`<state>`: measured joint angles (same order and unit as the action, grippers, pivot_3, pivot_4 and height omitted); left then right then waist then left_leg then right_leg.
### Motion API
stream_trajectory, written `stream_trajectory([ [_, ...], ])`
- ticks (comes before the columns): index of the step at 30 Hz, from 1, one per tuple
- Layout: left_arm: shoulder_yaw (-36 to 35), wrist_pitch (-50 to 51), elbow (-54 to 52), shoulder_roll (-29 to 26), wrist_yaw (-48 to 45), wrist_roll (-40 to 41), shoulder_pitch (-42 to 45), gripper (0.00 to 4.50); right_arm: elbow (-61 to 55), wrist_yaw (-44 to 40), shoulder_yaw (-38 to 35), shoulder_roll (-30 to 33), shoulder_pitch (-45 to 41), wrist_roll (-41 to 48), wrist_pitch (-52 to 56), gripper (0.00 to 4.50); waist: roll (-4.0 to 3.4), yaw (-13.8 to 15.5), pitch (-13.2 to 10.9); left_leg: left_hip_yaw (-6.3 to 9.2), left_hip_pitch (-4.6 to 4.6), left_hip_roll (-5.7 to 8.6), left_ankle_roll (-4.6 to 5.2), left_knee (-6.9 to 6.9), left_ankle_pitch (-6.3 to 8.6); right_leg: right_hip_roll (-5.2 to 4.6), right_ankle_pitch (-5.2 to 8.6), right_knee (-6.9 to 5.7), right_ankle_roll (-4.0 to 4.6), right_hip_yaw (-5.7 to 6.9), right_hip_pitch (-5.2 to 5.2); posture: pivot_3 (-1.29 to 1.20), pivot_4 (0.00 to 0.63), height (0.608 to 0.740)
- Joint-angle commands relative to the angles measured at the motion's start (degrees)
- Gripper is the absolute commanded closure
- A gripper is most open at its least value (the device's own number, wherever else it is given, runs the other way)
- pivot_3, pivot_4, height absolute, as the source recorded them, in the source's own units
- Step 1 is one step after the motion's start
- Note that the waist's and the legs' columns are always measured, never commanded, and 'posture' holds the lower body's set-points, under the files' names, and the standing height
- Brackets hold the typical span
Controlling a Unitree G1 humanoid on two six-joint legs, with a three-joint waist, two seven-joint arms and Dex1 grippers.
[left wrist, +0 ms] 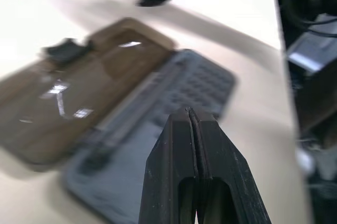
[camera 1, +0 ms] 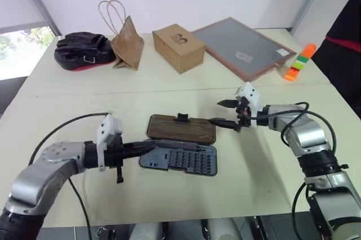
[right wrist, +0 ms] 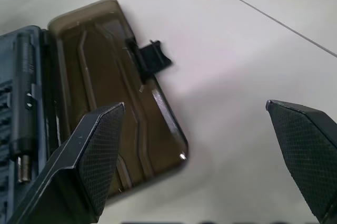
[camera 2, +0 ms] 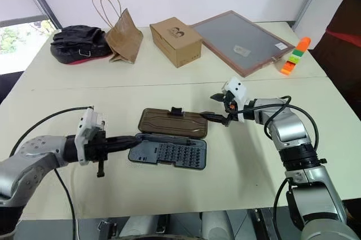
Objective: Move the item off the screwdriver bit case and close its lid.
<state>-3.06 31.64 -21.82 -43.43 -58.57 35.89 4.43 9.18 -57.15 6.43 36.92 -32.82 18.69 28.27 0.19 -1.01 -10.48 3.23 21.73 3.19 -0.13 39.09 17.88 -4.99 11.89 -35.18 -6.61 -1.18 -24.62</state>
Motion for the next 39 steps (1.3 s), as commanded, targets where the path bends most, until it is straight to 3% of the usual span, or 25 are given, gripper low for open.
stream_trajectory([
  [1, 2.8, -1.7, 0.7, -0.2, -1.1, -2.7, 2.7, 4.48, -1.1, 1.1, -1.8, -0.7, -1.6, -0.3, -1.0, 0.00, 0.01, 0.0, 0.0, -0.01, 0.00, 0.00, 0.00, 0.00, 0.00, -0.01, 0.00, -0.01, 0.00, -0.01, 0.00, 0.00, 0.150, 0.740],
  [5, 5.8, -2.3, 1.8, -0.4, -1.6, -5.4, 4.4, 4.48, -0.5, 2.0, -1.9, -0.8, -2.2, -1.0, -1.4, 0.00, 0.01, 0.2, 0.0, 0.00, 0.01, 0.00, 0.00, 0.01, 0.00, -0.01, 0.00, -0.01, 0.00, 0.00, 0.01, 0.00, 0.150, 0.740],
  [9, 9.4, -10.6, 6.4, -2.3, -3.6, -13.7, 0.9, 4.48, 0.5, 2.7, -1.8, -1.0, -3.2, -1.6, -1.5, 0.00, 0.00, -0.1, 0.0, -0.02, 0.00, 0.00, 0.00, -0.04, 0.00, -0.01, 0.00, 0.02, 0.00, -0.03, -0.01, 0.00, 0.150, 0.740],
  [16, 11.7, -15.7, 11.6, -0.3, -2.7, -18.2, -1.0, 4.48, 2.4, 0.7, 0.4, -1.5, -4.9, -3.1, -1.1, 0.00, -0.06, 0.3, 0.0, 0.00, -0.13, 0.00, 0.00, -0.05, 0.00, -0.04, 0.01, 0.02, 0.01, -0.02, 0.12, 0.00, 0.150, 0.740],
  [30, 11.0, -19.0, 13.9, 3.7, -0.3, -18.7, -3.0, 4.48, 12.9, -7.6, 11.6, -3.0, -10.4, -12.2, -1.4, 0.00, -0.24, 0.2, 0.1, -0.01, -0.28, 0.00, 0.00, -0.06, 0.00, -0.04, 0.01, 0.00, 0.01, -0.02, 0.24, 0.00, 0.150, 0.740],
  [33, 10.8, -18.2, 12.4, 4.2, 0.8, -18.2, -3.5, 4.50, 18.6, -6.9, 13.3, -4.6, -11.9, -15.3, -3.3, 0.90, -0.26, 0.0, 0.2, -0.01, -0.35, 0.00, 0.00, -0.05, 0.00, -0.04, 0.00, -0.01, 0.01, -0.02, 0.29, 0.00, 0.150, 0.740],
  [39, 10.6, -17.2, 10.2, 4.3, 2.3, -17.8, -4.7, 4.50, 26.1, -9.9, 15.6, -6.1, -14.4, -19.1, -9.6, 4.08, -0.20, -0.1, 0.6, 0.01, -0.40, -0.01, 0.00, -0.06, 0.00, -0.02, 0.01, -0.01, 0.01, -0.01, 0.36, 0.00, 0.150, 0.740],
])
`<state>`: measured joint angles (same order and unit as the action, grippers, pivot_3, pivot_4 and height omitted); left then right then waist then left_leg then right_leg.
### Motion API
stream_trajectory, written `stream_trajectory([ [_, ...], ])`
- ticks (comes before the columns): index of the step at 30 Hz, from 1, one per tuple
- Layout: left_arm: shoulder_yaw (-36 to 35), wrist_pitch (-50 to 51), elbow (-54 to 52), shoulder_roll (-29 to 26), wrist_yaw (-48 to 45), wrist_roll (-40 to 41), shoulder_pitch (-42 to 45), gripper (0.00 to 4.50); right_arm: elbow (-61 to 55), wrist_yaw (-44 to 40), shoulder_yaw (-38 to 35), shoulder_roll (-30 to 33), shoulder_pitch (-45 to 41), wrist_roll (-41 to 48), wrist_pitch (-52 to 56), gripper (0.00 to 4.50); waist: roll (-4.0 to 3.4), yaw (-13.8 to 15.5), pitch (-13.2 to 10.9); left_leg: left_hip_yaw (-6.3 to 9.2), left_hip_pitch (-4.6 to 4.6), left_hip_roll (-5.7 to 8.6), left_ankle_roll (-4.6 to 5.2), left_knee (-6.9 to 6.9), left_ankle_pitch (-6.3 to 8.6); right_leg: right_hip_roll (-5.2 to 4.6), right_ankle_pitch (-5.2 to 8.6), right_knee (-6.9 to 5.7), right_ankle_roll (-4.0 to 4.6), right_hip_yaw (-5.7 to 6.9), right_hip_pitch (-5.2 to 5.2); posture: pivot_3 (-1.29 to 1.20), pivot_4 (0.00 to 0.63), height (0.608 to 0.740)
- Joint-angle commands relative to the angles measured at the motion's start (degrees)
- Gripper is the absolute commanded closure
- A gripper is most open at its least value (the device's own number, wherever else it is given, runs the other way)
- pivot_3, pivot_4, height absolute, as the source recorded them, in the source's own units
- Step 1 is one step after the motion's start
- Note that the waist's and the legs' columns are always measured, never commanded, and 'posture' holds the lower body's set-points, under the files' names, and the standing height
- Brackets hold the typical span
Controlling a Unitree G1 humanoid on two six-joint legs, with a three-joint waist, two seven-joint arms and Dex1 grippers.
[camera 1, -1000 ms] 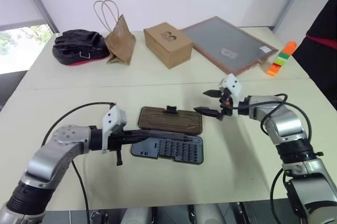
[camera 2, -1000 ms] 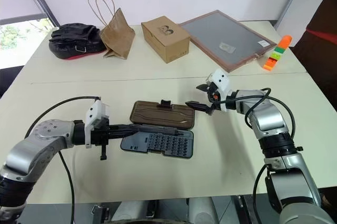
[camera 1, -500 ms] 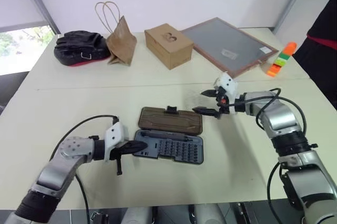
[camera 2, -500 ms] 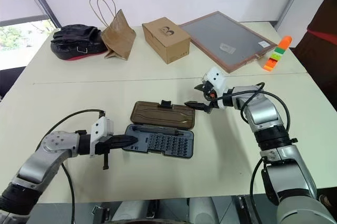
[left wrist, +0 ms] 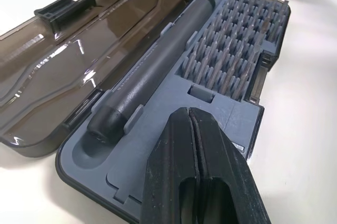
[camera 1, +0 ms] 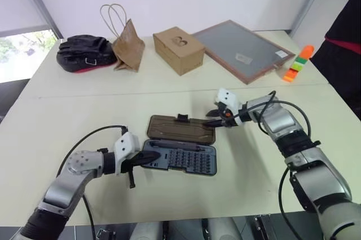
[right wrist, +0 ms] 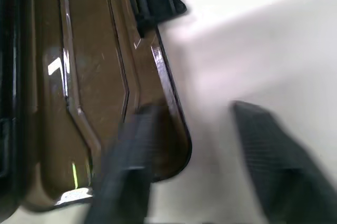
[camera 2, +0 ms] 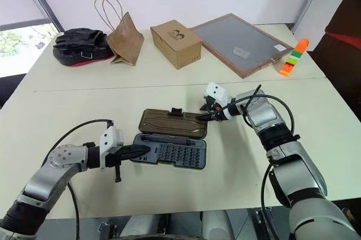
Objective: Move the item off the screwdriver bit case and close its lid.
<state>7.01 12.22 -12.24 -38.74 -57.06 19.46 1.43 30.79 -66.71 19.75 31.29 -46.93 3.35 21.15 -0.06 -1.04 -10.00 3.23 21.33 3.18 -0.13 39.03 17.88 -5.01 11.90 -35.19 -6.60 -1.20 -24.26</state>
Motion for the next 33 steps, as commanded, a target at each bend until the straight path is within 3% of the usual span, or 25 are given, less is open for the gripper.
stream_trajectory([
  [1, 0.4, 2.4, 0.4, -0.4, 0.9, -1.2, -1.8, 4.50, 5.8, -0.7, 2.5, -0.7, -0.8, -4.2, -3.4, 4.47, 0.04, -0.1, 0.2, 0.00, -0.05, 0.00, 0.00, 0.00, 0.00, 0.00, 0.00, 0.00, 0.00, 0.00, 0.05, 0.00, 0.150, 0.740],
  [5, 0.2, 1.7, 1.3, -0.2, 1.0, -1.2, -2.1, 4.50, 11.2, 1.1, 3.0, -2.2, -2.9, -7.0, -8.3, 4.47, 0.04, -0.3, 0.4, 0.02, -0.44, -0.05, 0.00, -0.04, 0.00, 0.06, 0.09, -0.01, 0.16, 0.02, 0.41, 0.00, 0.150, 0.740],
  [7, 0.2, 1.6, 1.5, 0.0, 1.1, -1.2, -2.0, 4.50, 13.7, 2.5, 3.4, -2.7, -3.9, -8.6, -12.4, 4.47, 0.06, -0.6, 0.4, 0.02, -1.05, -0.08, -0.01, -0.13, 0.02, 0.06, 0.16, 0.06, 0.24, 0.02, 0.98, 0.00, 0.150, 0.740],
  [13, -0.2, 1.6, 1.4, 1.0, 1.6, -0.8, -1.9, 4.50, 15.2, 5.6, 3.6, -2.3, -5.6, -12.3, -27.2, 4.47, 0.13, -1.5, 0.5, 0.07, -1.26, -0.08, 0.00, -0.09, 0.01, 0.13, 0.20, 0.06, 0.27, -0.01, 1.17, 0.00, 0.150, 0.740],
  [22, -6.3, 10.0, -3.6, 5.1, 5.1, 9.3, 0.5, 4.50, 5.7, 9.1, 0.7, 1.5, -3.1, -14.0, -34.5, 4.47, 0.06, -1.1, 0.3, 0.12, -0.84, -0.06, -0.03, -0.06, -0.01, 0.13, 0.17, 0.00, 0.25, -0.05, 0.76, 0.00, 0.150, 0.740],
  [33, -14.3, 23.8, -10.1, 4.6, 8.5, 24.6, 5.9, 4.50, -4.1, 10.1, -1.1, 3.9, 1.8, -13.4, -35.5, 4.47, 0.13, -1.0, -0.3, 0.14, -0.23, -0.02, -0.05, -0.10, -0.01, 0.08, 0.07, 0.01, 0.09, -0.03, 0.20, 0.00, 0.150, 0.740],
])
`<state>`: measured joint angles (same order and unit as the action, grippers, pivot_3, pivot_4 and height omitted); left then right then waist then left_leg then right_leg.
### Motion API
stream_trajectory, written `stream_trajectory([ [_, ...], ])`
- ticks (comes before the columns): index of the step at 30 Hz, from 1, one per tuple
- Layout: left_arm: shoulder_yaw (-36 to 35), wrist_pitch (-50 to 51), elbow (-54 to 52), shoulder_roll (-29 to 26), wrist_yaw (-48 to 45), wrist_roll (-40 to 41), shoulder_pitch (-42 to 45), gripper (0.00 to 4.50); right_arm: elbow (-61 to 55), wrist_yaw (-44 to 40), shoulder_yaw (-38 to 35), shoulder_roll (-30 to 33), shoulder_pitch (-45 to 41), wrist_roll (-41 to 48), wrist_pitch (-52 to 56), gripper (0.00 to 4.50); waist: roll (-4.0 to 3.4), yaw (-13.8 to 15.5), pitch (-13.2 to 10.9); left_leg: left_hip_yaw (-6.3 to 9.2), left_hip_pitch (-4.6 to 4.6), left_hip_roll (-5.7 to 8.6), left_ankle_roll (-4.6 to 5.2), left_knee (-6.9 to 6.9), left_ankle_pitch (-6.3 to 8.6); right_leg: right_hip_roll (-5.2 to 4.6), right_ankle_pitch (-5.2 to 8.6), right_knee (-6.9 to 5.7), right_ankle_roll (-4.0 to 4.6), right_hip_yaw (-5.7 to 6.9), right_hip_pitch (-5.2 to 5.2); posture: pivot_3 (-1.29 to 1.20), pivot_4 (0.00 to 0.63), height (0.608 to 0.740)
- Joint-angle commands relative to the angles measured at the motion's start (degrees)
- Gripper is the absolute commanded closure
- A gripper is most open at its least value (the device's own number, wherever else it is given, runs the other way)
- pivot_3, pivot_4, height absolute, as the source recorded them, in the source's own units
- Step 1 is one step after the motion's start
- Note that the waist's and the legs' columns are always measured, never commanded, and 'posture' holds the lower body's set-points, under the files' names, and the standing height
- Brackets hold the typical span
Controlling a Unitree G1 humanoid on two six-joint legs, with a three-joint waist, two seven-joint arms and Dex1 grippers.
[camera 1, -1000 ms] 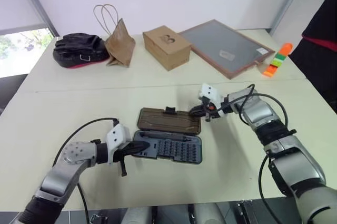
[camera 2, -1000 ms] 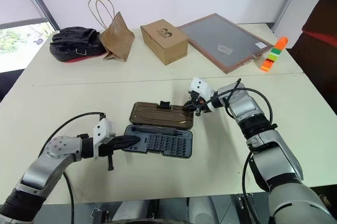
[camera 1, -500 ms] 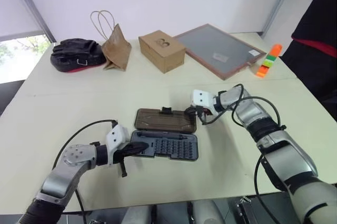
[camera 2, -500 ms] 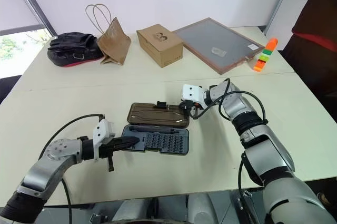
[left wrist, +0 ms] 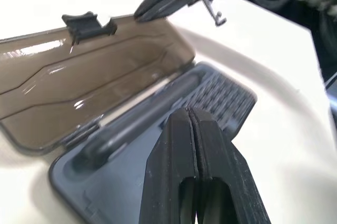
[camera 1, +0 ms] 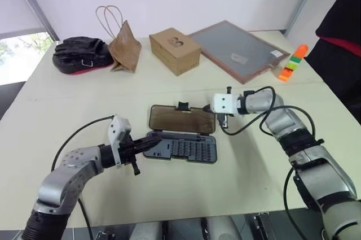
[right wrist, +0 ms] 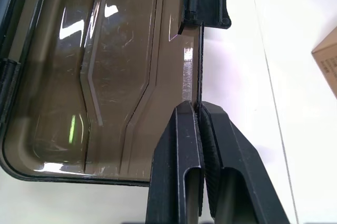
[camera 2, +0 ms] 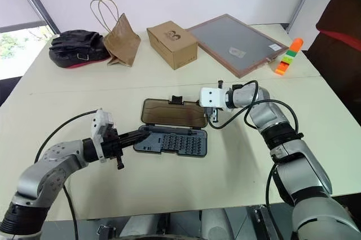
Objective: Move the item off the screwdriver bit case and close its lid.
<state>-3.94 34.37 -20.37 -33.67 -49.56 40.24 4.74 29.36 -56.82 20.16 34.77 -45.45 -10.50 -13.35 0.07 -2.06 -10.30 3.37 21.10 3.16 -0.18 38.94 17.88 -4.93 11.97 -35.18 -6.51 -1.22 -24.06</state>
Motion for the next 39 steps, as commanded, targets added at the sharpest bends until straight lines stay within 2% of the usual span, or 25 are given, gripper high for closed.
stream_trajectory([
  [1, -3.9, 1.9, -1.5, -0.2, 1.5, 4.2, 3.7, 4.50, -2.9, 0.2, -1.5, 0.4, 0.6, 0.4, -0.9, 4.47, 0.00, 0.1, 0.0, 0.01, 0.23, 0.00, -0.06, 0.06, -0.04, 0.00, -0.02, -0.03, -0.01, 0.01, -0.24, 0.00, 0.150, 0.740],
  [5, -10.1, -2.3, 12.9, 5.5, 12.2, 1.7, 15.8, 4.50, -4.1, 0.3, -1.6, -0.2, 0.8, 0.3, -1.3, 4.47, 0.06, 0.8, 0.0, 0.05, 0.35, 0.02, -0.16, 0.05, -0.10, 0.03, -0.04, -0.02, 0.00, 0.05, -0.37, 0.00, 0.150, 0.740],
  [9, -6.0, -11.9, 28.1, 7.2, 14.1, -9.8, 21.6, 4.50, -4.5, 0.6, -1.7, -0.7, 0.6, 0.2, -0.9, 4.47, 0.04, 0.7, 0.0, 0.02, 0.31, 0.02, -0.22, -0.06, -0.13, 0.09, -0.04, 0.00, 0.01, 0.03, -0.39, 0.00, 0.150, 0.740],
  [11, -3.8, -15.0, 35.2, 8.8, 13.0, -13.1, 24.0, 4.50, -4.8, 0.6, -1.7, -1.0, 0.5, 0.2, -0.7, 4.47, 0.05, 0.9, 0.0, 0.00, 0.35, 0.05, -0.58, -0.10, -0.34, 0.14, -0.04, 0.07, 0.02, 0.03, -0.43, 0.00, 0.150, 0.740],
  [17, 2.1, -19.1, 52.0, 12.0, 3.3, -18.6, 30.6, 4.50, -7.2, 0.6, -2.1, -1.1, 0.7, 0.5, 1.2, 4.47, 0.15, 1.1, -0.1, 0.01, 0.45, 0.05, -0.58, -0.09, -0.34, 0.13, -0.04, 0.12, 0.02, 0.04, -0.45, 0.00, 0.150, 0.740],
  [21, 4.4, -18.6, 57.8, 11.6, -5.5, -19.9, 33.2, 4.50, -9.4, 0.3, -2.4, -1.0, 1.1, 0.8, 3.3, 4.47, 0.14, 0.9, -0.1, -0.01, 0.44, 0.04, -0.54, -0.10, -0.32, 0.18, -0.04, 0.09, 0.02, 0.04, -0.49, 0.00, 0.150, 0.740],
  [25, 3.5, -18.9, 60.8, 11.6, -8.7, -20.6, 35.4, 4.50, -11.7, 0.7, -3.3, -0.9, 1.6, 1.4, 5.8, 4.47, 0.15, 1.1, -0.1, 0.00, 0.44, 0.01, -0.31, -0.09, -0.19, 0.15, -0.04, 0.08, 0.01, 0.03, -0.48, 0.00, 0.150, 0.740],
  [28, 3.0, -19.3, 61.7, 11.2, -10.2, -21.0, 36.4, 4.50, -15.3, 0.1, -4.0, -0.7, 2.5, 2.3, 9.6, 3.60, 0.14, 1.2, -0.1, 0.01, 0.46, 0.01, -0.28, -0.08, -0.17, 0.15, -0.05, 0.07, 0.01, 0.03, -0.49, 0.00, 0.150, 0.740],
  [35, 2.0, -17.8, 60.2, 10.2, -14.6, -20.2, 36.7, 4.50, -24.6, -0.2, -5.6, 0.5, 4.4, 3.1, 18.1, 0.07, 0.14, 1.3, -0.1, 0.04, 0.64, 0.01, -0.28, -0.05, -0.17, 0.14, -0.04, 0.07, 0.01, 0.04, -0.63, 0.00, 0.150, 0.740],
  [37, 2.0, -16.9, 59.1, 9.7, -16.1, -19.9, 36.7, 4.50, -29.5, -2.5, -6.9, 2.0, 5.4, 5.5, 23.7, 0.07, 0.14, 1.4, -0.1, 0.05, 0.69, 0.02, -0.27, -0.04, -0.17, 0.14, -0.05, 0.06, 0.01, 0.05, -0.67, 0.00, 0.150, 0.740],
  [39, 1.7, -15.6, 57.2, 8.8, -18.1, -19.0, 37.0, 4.50, -36.6, -4.2, -11.8, 2.6, 5.9, 13.1, 36.2, 0.07, 0.15, 1.4, -0.1, 0.11, 0.93, 0.01, -0.28, 0.03, -0.17, 0.14, -0.04, 0.05, 0.01, 0.09, -0.85, 0.00, 0.150, 0.740],
])
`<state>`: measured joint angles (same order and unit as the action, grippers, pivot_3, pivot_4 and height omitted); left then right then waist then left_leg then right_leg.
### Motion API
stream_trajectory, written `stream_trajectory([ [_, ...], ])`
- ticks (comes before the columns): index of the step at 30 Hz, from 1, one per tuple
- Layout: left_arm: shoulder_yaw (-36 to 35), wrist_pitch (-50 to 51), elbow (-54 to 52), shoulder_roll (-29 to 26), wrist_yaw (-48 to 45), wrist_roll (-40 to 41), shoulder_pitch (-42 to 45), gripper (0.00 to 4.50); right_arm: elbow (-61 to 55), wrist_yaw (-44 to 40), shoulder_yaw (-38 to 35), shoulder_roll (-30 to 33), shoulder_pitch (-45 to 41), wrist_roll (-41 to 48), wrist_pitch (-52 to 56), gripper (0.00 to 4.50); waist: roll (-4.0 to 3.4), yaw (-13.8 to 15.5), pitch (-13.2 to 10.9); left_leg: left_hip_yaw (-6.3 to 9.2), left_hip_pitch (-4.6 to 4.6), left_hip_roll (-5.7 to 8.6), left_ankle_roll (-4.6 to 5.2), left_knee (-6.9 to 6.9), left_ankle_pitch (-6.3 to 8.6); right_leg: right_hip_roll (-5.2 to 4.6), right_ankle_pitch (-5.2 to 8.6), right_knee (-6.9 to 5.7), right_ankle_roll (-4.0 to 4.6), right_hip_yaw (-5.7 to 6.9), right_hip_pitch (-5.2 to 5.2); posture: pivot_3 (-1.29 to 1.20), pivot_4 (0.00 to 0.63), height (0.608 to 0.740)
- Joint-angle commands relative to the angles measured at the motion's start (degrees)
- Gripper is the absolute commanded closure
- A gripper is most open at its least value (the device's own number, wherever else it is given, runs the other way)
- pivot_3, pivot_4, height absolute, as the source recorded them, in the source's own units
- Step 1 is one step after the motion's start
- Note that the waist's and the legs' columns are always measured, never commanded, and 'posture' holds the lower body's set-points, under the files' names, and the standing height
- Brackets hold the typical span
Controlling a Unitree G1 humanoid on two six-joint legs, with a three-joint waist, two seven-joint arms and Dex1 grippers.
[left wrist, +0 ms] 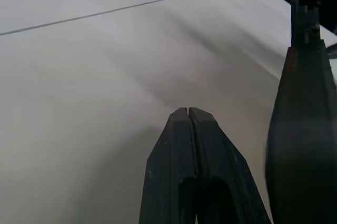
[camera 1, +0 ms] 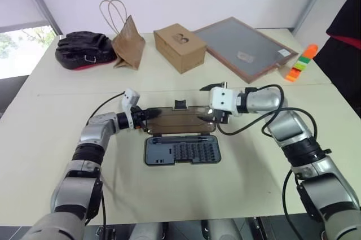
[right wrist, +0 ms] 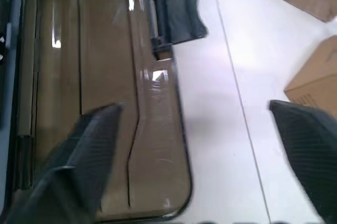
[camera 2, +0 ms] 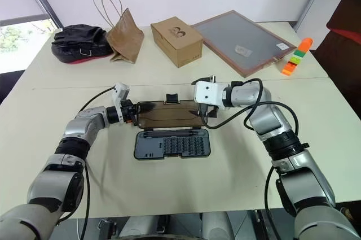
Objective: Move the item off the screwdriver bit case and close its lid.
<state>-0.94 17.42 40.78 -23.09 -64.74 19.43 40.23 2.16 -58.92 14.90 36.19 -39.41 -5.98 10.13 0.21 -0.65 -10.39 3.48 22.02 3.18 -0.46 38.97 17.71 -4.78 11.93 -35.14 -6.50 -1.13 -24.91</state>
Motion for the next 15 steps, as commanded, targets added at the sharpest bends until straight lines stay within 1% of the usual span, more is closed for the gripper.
stream_trajectory([
  [1, -1.5, 2.3, -5.1, -2.3, -4.0, 2.4, 1.6, 4.50, -12.6, -2.8, -9.3, 1.6, -0.1, 12.9, 18.9, 0.07, 0.00, 0.0, 0.0, 0.01, 0.28, 0.00, -0.03, 0.11, -0.02, 0.00, -0.01, -0.08, -0.01, -0.01, -0.28, 0.00, 0.150, 0.740],
  [2, -1.7, 3.4, -6.3, -2.8, -4.8, 3.0, 1.7, 4.50, -15.3, -3.5, -11.5, 2.1, 0.2, 16.7, 23.9, 0.07, 0.00, 0.0, 0.0, 0.01, 0.44, 0.00, -0.28, 0.16, -0.17, -0.03, -0.02, -0.13, -0.01, -0.02, -0.44, 0.00, 0.150, 0.740],
  [4, -1.7, 6.0, -9.2, -3.9, -6.7, 4.3, 1.6, 4.50, -19.2, -4.5, -16.6, 3.3, 0.8, 24.4, 32.4, 0.07, 0.00, 0.0, 0.0, 0.01, 0.48, 0.00, -0.29, 0.15, -0.18, -0.07, -0.02, -0.12, 0.00, -0.01, -0.49, 0.00, 0.150, 0.740],
  [7, -0.6, 11.3, -16.3, -6.2, -10.3, 6.8, 0.3, 4.50, -21.4, -4.0, -23.6, 4.4, 1.8, 33.2, 41.1, 0.07, 0.00, 0.0, 0.0, 0.02, 0.47, 0.00, 0.12, 0.12, 0.06, -0.12, -0.02, -0.06, 0.00, 0.03, -0.44, 0.00, 0.150, 0.740],
  [10, 1.3, 16.5, -24.5, -8.5, -12.5, 8.5, -2.5, 4.50, -21.3, -1.1, -26.8, 4.5, 2.4, 36.6, 43.8, 0.07, -0.02, -0.1, 0.0, 0.00, 0.46, 0.02, 0.16, 0.11, 0.08, -0.20, -0.01, -0.06, 0.00, 0.02, -0.43, 0.00, 0.150, 0.740],
  [13, 3.8, 22.8, -36.1, -12.0, -14.8, 11.7, -7.9, 4.50, -20.7, 3.4, -28.1, 4.2, 2.4, 37.3, 45.2, 0.07, -0.05, -0.4, 0.0, -0.05, 0.43, 0.02, 0.16, 0.06, 0.09, -0.23, -0.01, -0.07, 0.00, -0.06, -0.46, 0.00, 0.150, 0.740],
  [15, 5.1, 24.9, -42.0, -14.5, -15.6, 12.7, -11.1, 4.50, -21.0, 5.6, -29.0, 4.0, 2.6, 38.8, 46.5, 0.07, -0.06, -0.3, 0.0, -0.06, 0.42, 0.00, 0.16, 0.02, 0.09, -0.26, -0.01, -0.07, 0.01, -0.08, -0.48, 0.00, 0.150, 0.740],
])
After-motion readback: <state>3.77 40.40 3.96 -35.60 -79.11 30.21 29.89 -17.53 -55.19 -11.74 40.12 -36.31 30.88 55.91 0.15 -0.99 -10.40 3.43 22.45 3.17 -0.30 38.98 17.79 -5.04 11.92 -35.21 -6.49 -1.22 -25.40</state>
